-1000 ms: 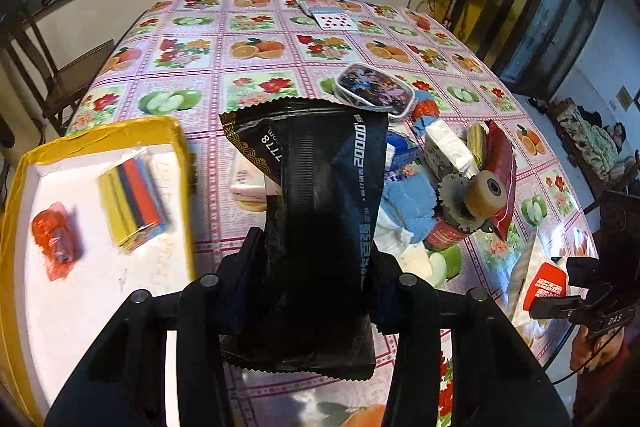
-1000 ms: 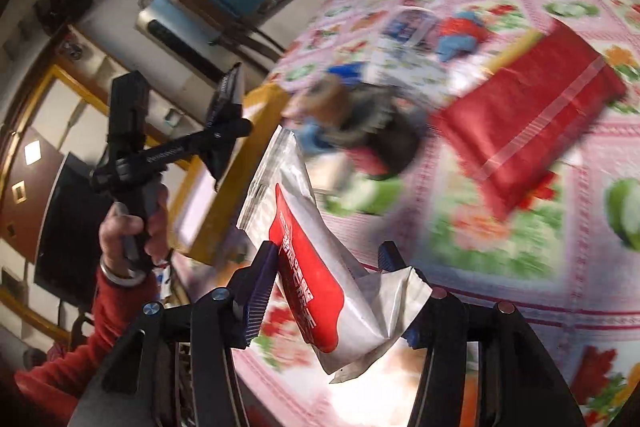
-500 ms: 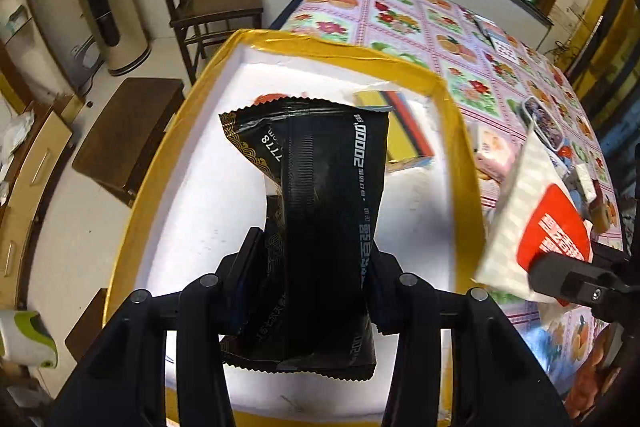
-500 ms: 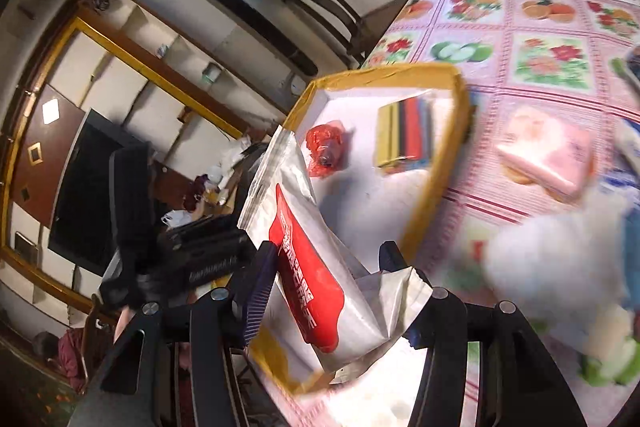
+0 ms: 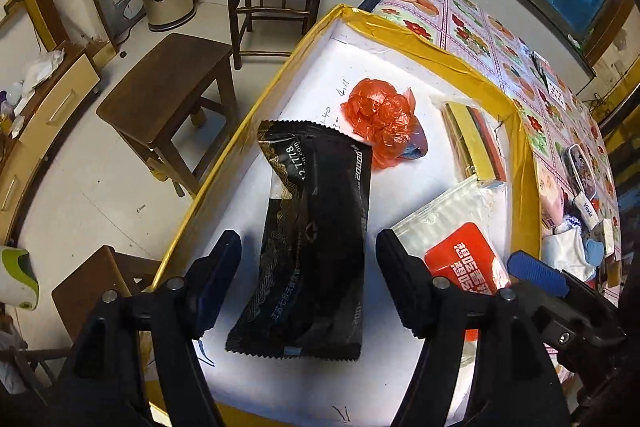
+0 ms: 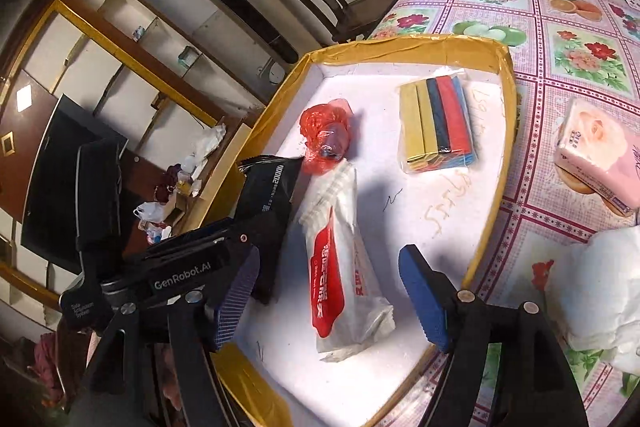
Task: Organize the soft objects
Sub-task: 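Carry the black packet and tissue pack into the tray and open both tools, then move the left tool to the white cloth while the right tool approaches the red foil bag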
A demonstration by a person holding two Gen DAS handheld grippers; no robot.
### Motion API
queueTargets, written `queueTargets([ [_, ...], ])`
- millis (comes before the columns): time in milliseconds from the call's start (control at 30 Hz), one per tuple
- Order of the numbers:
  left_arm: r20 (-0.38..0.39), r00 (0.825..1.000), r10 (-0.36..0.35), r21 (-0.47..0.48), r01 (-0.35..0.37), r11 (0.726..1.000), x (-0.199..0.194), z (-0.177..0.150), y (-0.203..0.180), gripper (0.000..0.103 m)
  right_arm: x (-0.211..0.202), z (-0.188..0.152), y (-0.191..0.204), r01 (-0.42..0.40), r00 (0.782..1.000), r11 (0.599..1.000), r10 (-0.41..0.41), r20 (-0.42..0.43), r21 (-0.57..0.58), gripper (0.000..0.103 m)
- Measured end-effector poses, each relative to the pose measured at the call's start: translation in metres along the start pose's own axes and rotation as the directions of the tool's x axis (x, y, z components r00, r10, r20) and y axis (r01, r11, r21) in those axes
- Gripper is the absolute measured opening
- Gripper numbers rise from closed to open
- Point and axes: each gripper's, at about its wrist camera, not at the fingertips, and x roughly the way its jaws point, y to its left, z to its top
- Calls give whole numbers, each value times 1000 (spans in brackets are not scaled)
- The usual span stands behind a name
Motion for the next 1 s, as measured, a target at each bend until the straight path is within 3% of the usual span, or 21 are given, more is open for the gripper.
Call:
queueTargets([
  [200,25,988,-154,21,153,988,-31,-12,-25,74,-89,-28,-18,-17,986,999,23,163,-35,79],
  [267,33,983,-180,58,178,982,-39,-17,-45,74,-126,-43,-35,12,971,1000,-7,238,-20,86],
  [400,24,967,-255,165,248,955,-50,-27,-96,74,-186,-78,-75,118,939,992,-125,320,42,88],
  [567,-5,976,-217,368,204,907,-37,-45,-170,75,-225,-117,-127,159,921,975,-204,332,158,88],
  [733,-54,984,-169,468,175,866,-9,-57,-213,75,-242,-144,-164,161,916,959,-234,326,234,88],
  [1000,-88,982,-165,395,186,899,12,-50,-232,75,-251,-152,-179,140,914,958,-222,339,251,88],
])
